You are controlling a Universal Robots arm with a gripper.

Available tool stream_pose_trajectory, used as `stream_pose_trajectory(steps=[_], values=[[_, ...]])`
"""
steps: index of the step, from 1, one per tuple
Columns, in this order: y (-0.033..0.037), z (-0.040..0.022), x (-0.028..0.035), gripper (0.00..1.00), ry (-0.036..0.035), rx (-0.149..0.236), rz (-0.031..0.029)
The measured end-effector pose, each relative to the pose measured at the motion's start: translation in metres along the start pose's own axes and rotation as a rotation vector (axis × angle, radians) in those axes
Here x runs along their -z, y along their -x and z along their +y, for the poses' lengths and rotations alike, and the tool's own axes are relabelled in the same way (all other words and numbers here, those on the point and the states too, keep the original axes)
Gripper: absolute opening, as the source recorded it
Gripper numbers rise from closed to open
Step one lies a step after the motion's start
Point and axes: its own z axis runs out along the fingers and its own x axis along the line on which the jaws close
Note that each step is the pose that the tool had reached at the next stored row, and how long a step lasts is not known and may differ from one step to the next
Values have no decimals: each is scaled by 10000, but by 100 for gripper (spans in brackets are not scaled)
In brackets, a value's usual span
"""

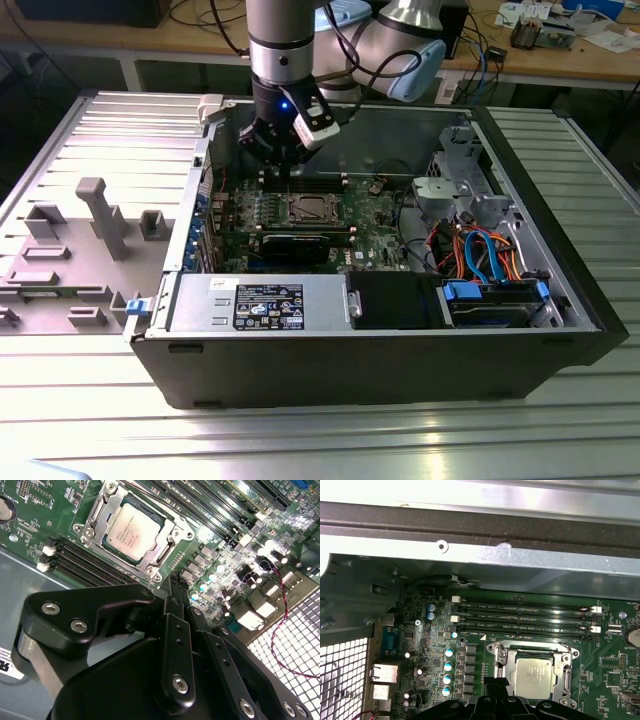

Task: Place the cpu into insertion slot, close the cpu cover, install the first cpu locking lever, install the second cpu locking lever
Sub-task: 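Install the first cpu locking lever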

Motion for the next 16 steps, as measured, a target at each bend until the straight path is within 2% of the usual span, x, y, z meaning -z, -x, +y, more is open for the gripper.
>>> stream_pose_trajectory(steps=[4,5,6,13,16], values=[[-2,0,0,11,0,0,0],[-31,2,1,11,0,0,-1],[-71,48,0,11,-1,0,0],[-62,188,-6,11,0,5,0],[-55,208,-7,11,-8,7,1]])
